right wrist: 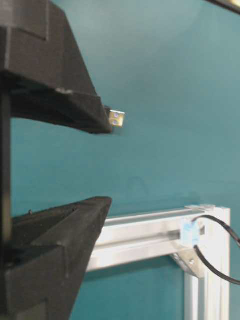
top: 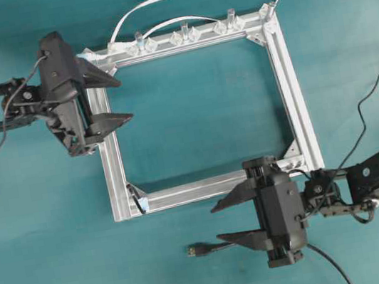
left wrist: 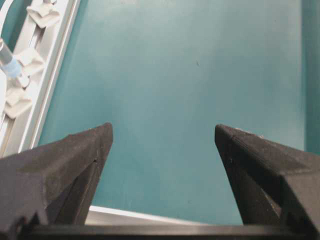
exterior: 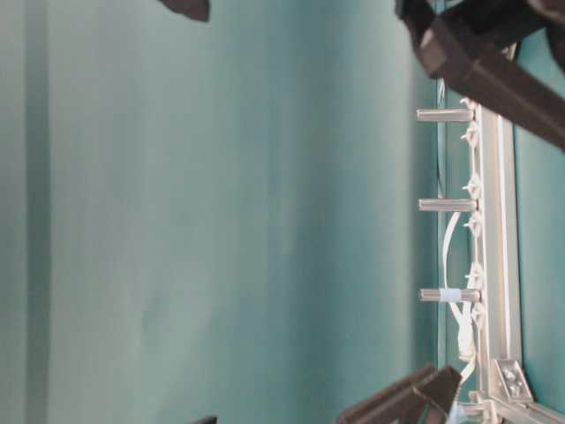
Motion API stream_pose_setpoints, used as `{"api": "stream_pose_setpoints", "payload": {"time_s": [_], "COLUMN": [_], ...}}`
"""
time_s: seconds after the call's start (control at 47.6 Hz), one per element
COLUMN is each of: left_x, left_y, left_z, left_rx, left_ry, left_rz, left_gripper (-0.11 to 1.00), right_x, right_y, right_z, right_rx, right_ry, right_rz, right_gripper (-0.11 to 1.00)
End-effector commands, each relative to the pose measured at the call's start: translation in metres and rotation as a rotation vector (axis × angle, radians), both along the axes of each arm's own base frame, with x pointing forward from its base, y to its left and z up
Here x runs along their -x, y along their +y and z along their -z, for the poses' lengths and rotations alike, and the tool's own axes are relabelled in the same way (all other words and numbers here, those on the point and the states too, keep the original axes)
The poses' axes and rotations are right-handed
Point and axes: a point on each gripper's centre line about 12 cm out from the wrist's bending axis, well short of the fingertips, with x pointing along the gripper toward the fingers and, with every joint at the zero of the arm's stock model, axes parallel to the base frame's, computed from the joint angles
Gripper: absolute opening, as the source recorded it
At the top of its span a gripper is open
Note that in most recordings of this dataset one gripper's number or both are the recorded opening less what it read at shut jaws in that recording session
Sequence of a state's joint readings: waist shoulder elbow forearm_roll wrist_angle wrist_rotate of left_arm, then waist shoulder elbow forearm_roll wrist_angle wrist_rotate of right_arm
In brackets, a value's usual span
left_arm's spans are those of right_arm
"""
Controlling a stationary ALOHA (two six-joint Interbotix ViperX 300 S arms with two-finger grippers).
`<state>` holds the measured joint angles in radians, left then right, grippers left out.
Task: Insert the wire through the string loop located on the left side.
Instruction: 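Open both grippers and move the right gripper toward the black USB cable, then lower the right gripper and grasp the USB cable just behind the plug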
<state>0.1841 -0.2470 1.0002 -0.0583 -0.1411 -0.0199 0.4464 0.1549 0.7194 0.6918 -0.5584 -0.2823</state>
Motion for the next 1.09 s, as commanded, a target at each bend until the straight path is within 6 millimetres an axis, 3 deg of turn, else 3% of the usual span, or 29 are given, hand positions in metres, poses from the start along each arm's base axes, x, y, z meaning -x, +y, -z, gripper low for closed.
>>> {"api": "stream_pose_setpoints", "payload": {"time_s": [0.0, 0.505, 0.736, 1.072], "left_x": [0.003, 0.032, 0.034, 0.034], "left_y": [-0.001, -0.006, -0.007, -0.007], "left_z": [-0.008, -0.006, -0.004, -0.004], "left_rx": [-0.003, -0.002, 0.0, -0.001], "left_ry": [-0.029, -0.039, -0.033, -0.031], "left_rz": [-0.002, -0.004, -0.003, -0.002], "left_gripper": [0.89, 0.89, 0.89, 0.89], "right_x": [-0.004, -0.021, -0.021, -0.022], "right_y": [0.007, 0.025, 0.037, 0.037], "right_z": [-0.01, 0.014, 0.025, 0.039], "right_rx": [-0.019, -0.005, -0.001, 0.003], "right_ry": [-0.032, 0.007, 0.036, 0.065], "right_rz": [0.001, -0.023, -0.051, -0.036], "right_gripper": [0.58, 0.58, 0.58, 0.58]}}
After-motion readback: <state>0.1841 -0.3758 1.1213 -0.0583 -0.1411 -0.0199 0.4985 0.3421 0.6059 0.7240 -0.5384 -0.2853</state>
